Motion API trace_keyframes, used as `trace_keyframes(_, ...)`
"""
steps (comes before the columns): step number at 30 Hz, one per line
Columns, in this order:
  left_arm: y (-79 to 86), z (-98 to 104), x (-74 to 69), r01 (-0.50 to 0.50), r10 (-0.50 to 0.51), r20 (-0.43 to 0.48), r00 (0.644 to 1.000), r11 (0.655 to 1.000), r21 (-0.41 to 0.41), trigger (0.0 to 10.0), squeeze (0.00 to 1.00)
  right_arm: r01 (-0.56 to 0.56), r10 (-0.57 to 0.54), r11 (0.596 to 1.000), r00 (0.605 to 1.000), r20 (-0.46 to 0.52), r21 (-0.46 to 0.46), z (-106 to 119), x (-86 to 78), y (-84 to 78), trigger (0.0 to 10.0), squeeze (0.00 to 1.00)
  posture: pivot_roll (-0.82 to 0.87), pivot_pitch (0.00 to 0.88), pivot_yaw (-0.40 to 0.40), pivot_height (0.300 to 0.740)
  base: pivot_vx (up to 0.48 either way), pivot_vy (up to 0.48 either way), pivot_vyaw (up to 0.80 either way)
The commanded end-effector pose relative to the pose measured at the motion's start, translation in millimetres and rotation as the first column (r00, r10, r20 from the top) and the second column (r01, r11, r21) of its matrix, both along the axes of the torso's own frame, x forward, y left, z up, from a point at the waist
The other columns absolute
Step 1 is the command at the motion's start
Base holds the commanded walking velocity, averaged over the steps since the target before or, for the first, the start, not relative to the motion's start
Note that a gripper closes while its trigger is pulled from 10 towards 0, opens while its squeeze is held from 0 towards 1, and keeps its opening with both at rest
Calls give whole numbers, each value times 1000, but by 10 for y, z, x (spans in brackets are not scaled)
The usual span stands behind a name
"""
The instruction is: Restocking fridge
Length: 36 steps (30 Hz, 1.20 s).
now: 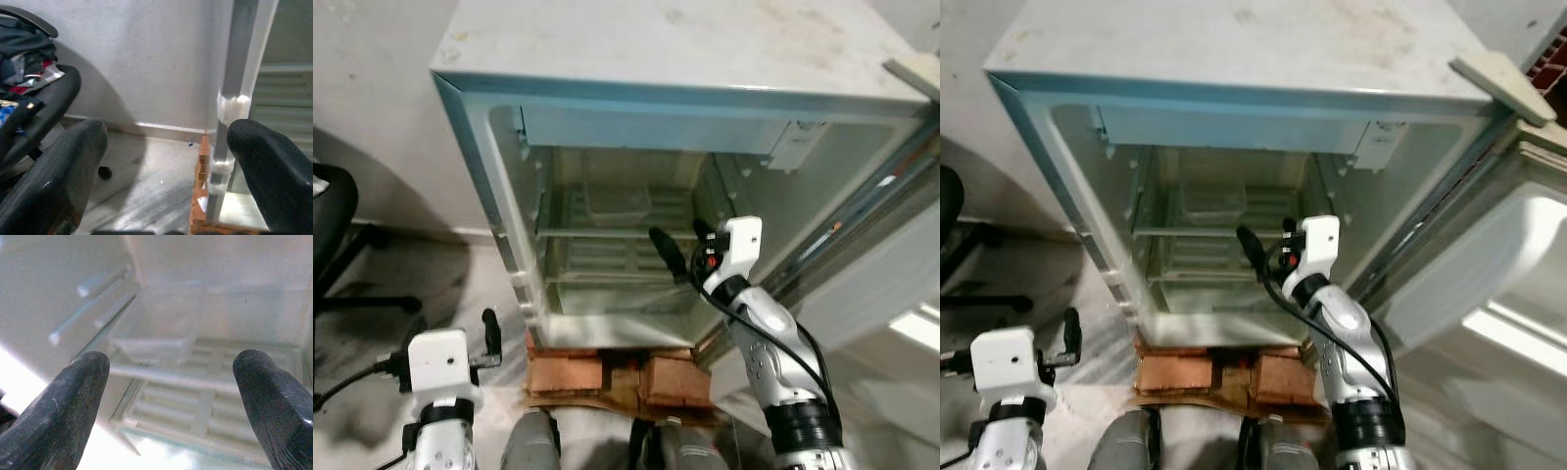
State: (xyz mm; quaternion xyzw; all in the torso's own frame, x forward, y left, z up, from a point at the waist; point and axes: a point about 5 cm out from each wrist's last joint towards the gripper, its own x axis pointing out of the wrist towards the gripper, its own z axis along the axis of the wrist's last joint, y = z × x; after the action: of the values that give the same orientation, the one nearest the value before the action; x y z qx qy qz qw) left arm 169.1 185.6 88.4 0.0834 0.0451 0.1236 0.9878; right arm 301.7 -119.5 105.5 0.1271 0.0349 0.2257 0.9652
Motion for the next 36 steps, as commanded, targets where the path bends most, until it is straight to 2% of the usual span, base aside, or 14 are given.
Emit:
trace_keyframes(1, -5, -66, -36, -3, 2, -39, 999, 1000, -8, 10000, 0, 11, -12, 1000, 1000, -12, -23, -10, -34, -39, 10000, 0, 148, 122, -74, 740, -300, 0, 0)
trace_keyframes(15, 34, -74, 33, 2, -1, -38, 999, 1000, 8, 10000, 0, 28, -29, 998, 999, -23, -49, -49, -35, -64, 10000, 0, 156, 119, -75, 740, -411, 0, 0)
trace_keyframes(19, 105, -8, 94, -10, 11, -18, 1000, 999, 39, 10000, 0, 41, -41, 998, 999, -8, -57, 4, -5, -83, 10000, 0, 162, 120, -77, 740, -383, 0, 0)
trace_keyframes(23, 196, 9, 82, -31, 31, -15, 999, 998, 48, 10000, 0, 101, -101, 987, 995, 10, -124, -2, -15, -160, 10000, 0, 148, 127, -68, 740, -379, 0, 0)
trace_keyframes(27, 174, -33, 73, -10, 11, -30, 999, 999, 47, 10000, 0, 129, -128, 985, 992, 21, -116, -18, -27, -188, 10000, 0, 134, 128, -63, 740, -382, 0, 0)
trace_keyframes(28, 130, -56, 78, 6, -5, -38, 999, 999, 39, 10000, 0, 156, -153, 978, 988, 31, -138, -43, -48, -213, 10000, 0, 129, 126, -61, 740, -345, 0, 0)
trace_keyframes(32, 57, -89, 75, 22, -21, -51, 998, 1000, 17, 10000, 0, 141, -140, 974, 990, 18, -177, -94, -108, -210, 10000, 0, 124, 119, -60, 740, -167, 0, 0)
trace_keyframes(36, 3, -64, 96, 63, -63, -20, 998, 998, -4, 10000, 0, 176, -178, 969, 984, 4, -172, -134, -124, -252, 10000, 0, 117, 123, -57, 740, 0, 0, 0)
